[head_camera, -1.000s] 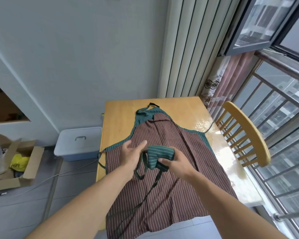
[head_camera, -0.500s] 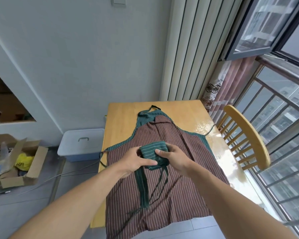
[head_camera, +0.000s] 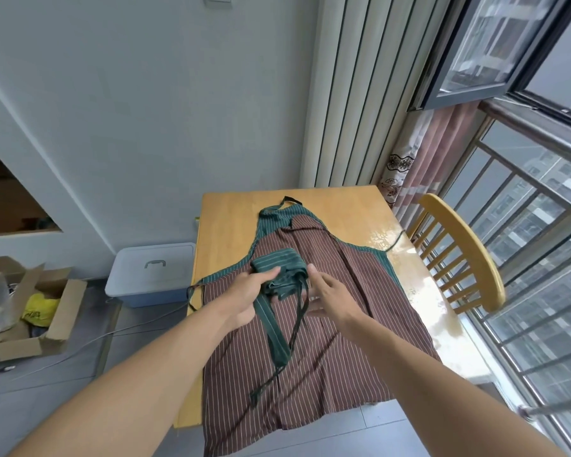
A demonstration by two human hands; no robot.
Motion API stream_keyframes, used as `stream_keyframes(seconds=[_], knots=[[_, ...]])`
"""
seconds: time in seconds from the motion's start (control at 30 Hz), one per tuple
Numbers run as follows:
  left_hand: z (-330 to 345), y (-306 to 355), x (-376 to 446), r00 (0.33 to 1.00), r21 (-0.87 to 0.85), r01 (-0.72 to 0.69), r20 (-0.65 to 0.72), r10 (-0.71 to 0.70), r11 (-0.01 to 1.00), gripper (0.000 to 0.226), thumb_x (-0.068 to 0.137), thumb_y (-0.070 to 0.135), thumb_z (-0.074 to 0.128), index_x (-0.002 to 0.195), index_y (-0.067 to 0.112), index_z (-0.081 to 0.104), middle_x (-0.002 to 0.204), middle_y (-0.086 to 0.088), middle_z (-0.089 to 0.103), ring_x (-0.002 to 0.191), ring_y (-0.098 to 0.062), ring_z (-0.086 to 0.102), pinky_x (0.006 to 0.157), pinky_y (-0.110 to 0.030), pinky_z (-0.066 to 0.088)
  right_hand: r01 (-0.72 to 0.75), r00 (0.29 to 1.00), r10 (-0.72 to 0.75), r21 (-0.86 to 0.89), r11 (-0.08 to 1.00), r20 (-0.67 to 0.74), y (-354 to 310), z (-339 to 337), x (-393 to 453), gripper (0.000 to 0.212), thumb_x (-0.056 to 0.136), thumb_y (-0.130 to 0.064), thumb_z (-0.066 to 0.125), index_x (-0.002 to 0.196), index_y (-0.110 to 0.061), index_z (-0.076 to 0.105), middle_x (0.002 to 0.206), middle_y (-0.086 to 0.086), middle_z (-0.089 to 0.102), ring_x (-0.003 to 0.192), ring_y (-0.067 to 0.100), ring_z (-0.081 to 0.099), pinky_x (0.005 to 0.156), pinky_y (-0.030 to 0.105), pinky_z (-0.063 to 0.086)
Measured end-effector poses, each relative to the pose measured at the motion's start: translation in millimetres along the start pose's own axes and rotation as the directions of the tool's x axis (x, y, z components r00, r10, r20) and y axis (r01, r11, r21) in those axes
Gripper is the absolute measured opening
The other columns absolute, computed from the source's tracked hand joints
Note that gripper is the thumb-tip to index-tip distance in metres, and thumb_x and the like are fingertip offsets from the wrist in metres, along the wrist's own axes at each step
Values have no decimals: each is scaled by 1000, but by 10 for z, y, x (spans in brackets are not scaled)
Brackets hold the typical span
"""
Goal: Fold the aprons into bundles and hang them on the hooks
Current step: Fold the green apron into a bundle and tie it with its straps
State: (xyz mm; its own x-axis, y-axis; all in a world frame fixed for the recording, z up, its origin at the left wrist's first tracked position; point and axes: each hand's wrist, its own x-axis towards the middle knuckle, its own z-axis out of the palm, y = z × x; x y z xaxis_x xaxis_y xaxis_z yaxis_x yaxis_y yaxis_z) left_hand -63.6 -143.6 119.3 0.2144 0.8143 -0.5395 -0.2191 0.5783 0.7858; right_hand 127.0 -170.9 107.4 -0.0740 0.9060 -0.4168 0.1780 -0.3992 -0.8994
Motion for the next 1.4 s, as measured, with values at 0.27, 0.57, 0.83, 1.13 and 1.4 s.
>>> stream_keyframes(seconds=[0.27, 0.57, 0.83, 1.13, 1.4], knots=[[-124, 87, 116, 993, -24, -45, -115, 42, 999, 23, 97, 9, 65, 120, 10, 63, 119, -8, 65, 101, -29, 68, 84, -48, 62, 192, 961, -274, -658, 728, -23, -71, -96, -168, 22, 103, -40, 55, 104, -23, 69, 68, -3, 68, 48, 7, 48, 45, 26, 37], [-186, 230, -20, 980, 436, -84, 198, -4, 896, 54, 75, -14, 79, 120, 11, 65, 114, -12, 74, 104, -29, 73, 89, -47, 60, 398, 902, -293, -876, 273, 318, -1088, -206, -175, 20, 96, -41, 66, 104, -23, 71, 83, -12, 66, 62, 2, 54, 52, 19, 37], [-181, 396, -318, 871, 549, -241, 487, -72, 800, 47, 84, -11, 72, 125, 2, 53, 111, -9, 73, 109, -24, 70, 93, -34, 54, 266, 959, -186, -447, 854, 216, -977, -291, 78, 30, 92, -34, 71, 97, -4, 69, 61, -11, 56, 48, 2, 40, 45, 11, 34], [-78, 522, -301, 942, 311, -229, 309, 130, 922, 47, 88, -5, 68, 131, 13, 59, 120, -9, 73, 118, -28, 66, 101, -41, 52, -13, 1000, 16, -167, 986, 18, -528, -162, 244, 25, 103, -21, 55, 122, -17, 70, 106, 0, 73, 83, 9, 63, 78, 28, 53], [-82, 544, -207, 975, 161, -199, 132, 179, 967, 33, 90, 3, 69, 122, 10, 66, 116, -10, 75, 111, -29, 69, 97, -43, 54, -20, 995, 18, 22, 1000, 96, -178, 96, -4, 69, 100, -70, 30, 119, -17, 70, 109, -2, 77, 113, 16, 68, 119, 51, 22]])
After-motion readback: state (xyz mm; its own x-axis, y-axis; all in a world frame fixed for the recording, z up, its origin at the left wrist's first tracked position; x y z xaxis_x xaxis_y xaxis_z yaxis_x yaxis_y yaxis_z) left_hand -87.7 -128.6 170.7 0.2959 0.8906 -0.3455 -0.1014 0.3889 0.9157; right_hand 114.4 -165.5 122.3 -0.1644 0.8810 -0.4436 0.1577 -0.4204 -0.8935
